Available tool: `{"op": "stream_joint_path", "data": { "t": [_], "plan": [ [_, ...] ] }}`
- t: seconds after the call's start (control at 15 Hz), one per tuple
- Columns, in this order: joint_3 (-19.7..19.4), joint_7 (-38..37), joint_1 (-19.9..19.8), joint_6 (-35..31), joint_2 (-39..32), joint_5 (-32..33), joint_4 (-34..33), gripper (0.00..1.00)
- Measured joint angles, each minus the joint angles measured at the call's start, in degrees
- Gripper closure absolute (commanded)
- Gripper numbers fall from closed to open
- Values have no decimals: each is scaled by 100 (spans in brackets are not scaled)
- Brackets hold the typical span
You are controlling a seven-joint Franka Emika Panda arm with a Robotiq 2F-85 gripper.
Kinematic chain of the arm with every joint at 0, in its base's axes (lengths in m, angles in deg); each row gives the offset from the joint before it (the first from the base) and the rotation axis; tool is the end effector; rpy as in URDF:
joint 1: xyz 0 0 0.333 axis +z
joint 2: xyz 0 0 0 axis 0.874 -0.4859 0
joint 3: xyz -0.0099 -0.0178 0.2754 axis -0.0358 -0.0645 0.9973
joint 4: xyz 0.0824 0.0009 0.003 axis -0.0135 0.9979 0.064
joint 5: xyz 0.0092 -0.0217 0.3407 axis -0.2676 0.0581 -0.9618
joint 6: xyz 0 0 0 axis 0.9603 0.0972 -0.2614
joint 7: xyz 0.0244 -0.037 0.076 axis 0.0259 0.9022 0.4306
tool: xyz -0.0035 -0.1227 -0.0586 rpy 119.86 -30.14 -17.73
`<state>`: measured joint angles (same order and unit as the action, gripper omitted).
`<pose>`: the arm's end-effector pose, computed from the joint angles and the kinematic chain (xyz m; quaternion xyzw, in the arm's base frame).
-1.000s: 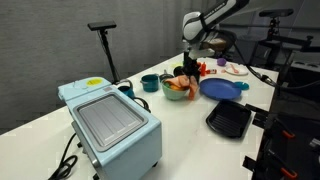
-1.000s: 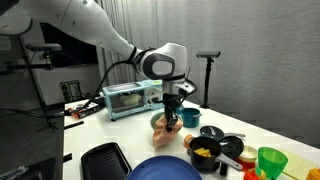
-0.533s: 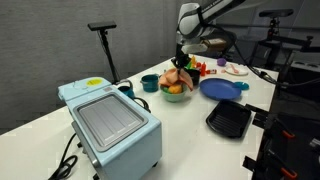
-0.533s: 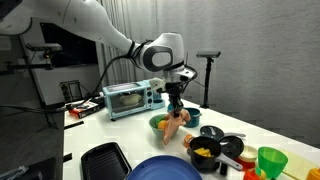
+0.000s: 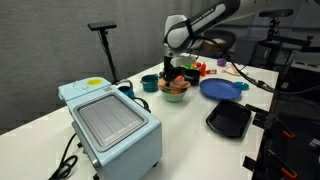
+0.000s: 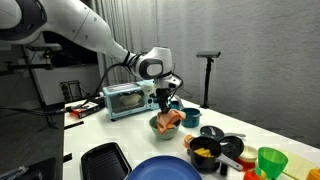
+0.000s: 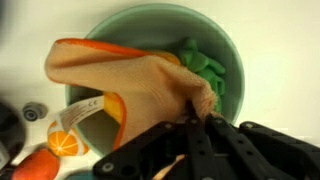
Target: Use the orange towel to wipe the black pot, green bowl and blue plate
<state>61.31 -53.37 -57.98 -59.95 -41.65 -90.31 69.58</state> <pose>0.6480 0.0480 0.2523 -0.9927 0.1104 -0.0267 0.0396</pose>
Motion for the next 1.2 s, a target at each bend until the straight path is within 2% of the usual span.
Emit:
{"op": "stream_joint_path", "data": {
  "t": [0.4,0.6,0.93,1.2],
  "plan": [
    [358,710,66,7,-78,-103,-64,99],
    [447,1373,-52,495,60,-239,-61,99],
    [223,2033,-209,1716,323,81,2,99],
    [-116,2024,-256,1702,375,329,37,99]
  ]
}}
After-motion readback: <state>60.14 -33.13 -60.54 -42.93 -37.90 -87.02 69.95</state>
